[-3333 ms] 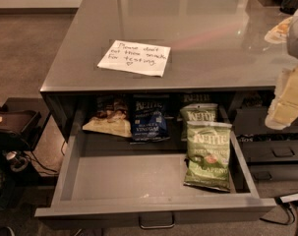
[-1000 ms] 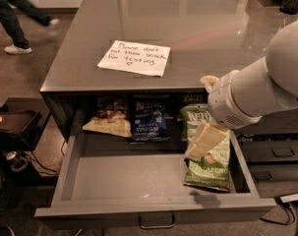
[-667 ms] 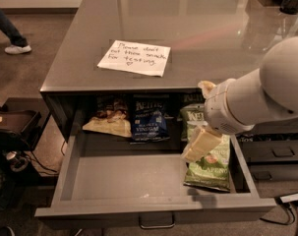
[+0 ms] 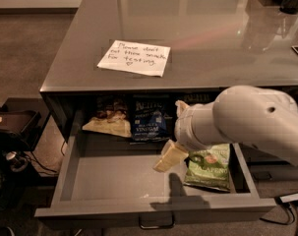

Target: Pick blue chip bag from top drawer and place on counter

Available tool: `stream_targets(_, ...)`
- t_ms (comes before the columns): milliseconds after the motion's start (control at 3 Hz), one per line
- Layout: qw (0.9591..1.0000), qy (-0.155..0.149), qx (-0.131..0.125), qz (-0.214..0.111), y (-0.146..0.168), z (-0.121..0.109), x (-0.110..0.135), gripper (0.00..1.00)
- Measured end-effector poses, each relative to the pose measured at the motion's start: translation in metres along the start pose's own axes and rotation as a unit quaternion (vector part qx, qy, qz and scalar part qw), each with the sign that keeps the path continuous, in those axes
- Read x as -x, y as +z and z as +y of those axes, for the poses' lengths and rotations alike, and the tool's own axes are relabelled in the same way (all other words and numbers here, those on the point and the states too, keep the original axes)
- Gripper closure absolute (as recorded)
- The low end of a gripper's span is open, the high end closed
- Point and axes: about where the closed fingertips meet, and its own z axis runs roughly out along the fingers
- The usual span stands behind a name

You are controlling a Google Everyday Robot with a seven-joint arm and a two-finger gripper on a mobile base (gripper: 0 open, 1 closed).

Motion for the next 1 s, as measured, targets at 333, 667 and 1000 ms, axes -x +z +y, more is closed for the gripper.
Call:
stream_targets(333,0.9993,0.036,-0.001,-0.007,0.045,0.002,0.003,0.0)
stream_targets(667,0.9963,0.084,0.003,-0.013,0.092,-0.005,0.001,0.0)
stream_targets(1000,0.9963,0.084,0.003,-0.013,0.093,-0.005,0.001,0.0)
